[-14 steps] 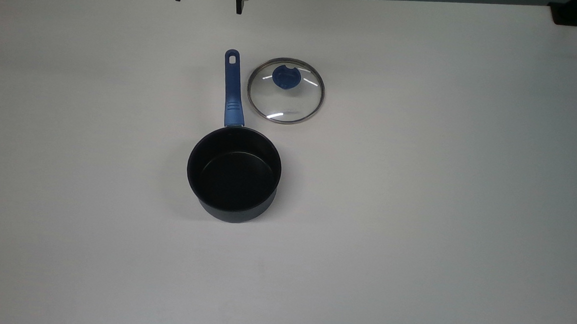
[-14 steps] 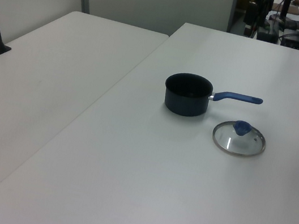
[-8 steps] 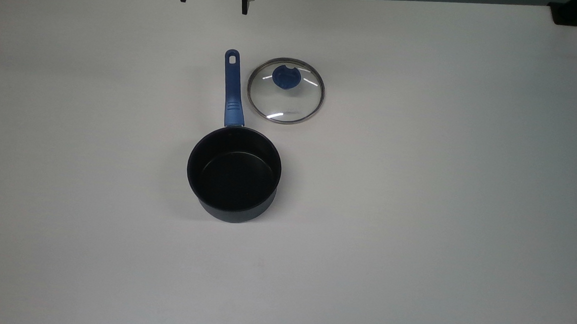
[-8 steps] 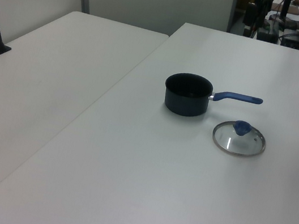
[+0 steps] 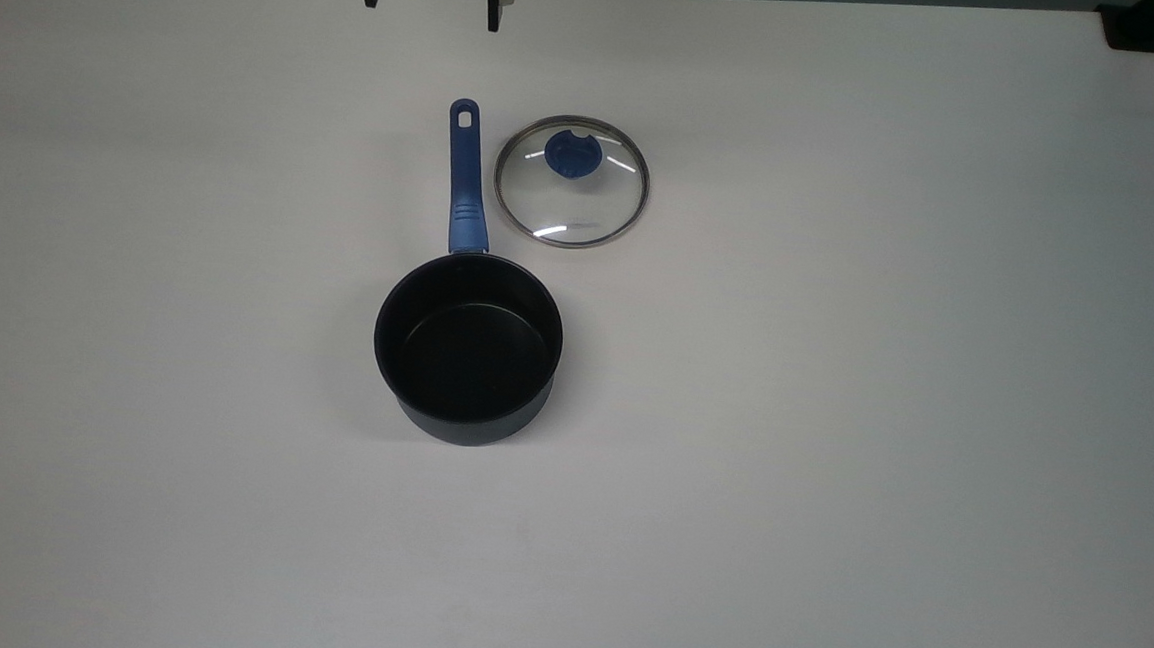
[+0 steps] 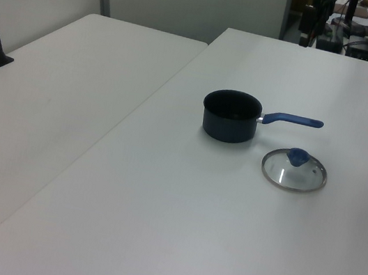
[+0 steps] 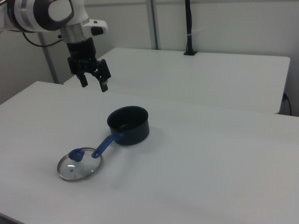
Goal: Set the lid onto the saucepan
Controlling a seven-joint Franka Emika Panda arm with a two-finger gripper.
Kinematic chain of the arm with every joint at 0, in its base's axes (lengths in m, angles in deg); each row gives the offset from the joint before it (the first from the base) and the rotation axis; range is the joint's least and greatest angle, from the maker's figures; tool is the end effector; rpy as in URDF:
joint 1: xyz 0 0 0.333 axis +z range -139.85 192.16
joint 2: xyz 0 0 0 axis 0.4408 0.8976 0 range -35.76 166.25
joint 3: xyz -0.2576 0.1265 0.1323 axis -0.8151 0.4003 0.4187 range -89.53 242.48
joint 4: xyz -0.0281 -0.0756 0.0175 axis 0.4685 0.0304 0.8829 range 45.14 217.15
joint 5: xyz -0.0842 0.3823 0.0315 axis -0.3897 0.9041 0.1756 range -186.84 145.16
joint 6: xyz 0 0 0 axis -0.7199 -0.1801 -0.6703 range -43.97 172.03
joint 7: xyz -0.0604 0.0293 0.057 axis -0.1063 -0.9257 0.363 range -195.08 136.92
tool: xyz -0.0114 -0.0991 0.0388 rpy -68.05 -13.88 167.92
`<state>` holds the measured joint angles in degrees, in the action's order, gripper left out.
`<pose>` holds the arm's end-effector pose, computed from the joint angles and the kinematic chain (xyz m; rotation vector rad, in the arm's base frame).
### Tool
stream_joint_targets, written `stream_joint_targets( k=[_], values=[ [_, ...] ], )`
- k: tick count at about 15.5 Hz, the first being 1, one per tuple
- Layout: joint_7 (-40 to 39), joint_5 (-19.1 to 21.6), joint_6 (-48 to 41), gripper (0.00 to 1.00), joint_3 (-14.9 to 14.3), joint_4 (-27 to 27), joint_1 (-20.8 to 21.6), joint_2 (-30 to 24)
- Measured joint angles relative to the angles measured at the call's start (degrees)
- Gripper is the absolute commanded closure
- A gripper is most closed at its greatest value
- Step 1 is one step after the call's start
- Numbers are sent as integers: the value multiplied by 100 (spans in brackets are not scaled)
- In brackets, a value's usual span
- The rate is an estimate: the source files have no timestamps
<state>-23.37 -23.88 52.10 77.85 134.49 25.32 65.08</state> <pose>0.5611 -0.0001 0.6064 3.0869 -0.1336 0.0554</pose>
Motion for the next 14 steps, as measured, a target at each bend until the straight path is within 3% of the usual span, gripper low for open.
stream_joint_targets(
  k=[3, 6, 9, 11, 14],
  values=[
    [-320, 0, -74, 0, 1, 13, 39, 13],
    [-1450, -44, -539, 0, -1, 50, 39, 17],
    [-2168, -350, -1073, 0, 88, 271, 44, 9],
    [-2184, -415, -1020, 0, 262, 758, 55, -66],
    [-1531, -403, -224, 0, 476, 1814, 75, -314]
  ],
)
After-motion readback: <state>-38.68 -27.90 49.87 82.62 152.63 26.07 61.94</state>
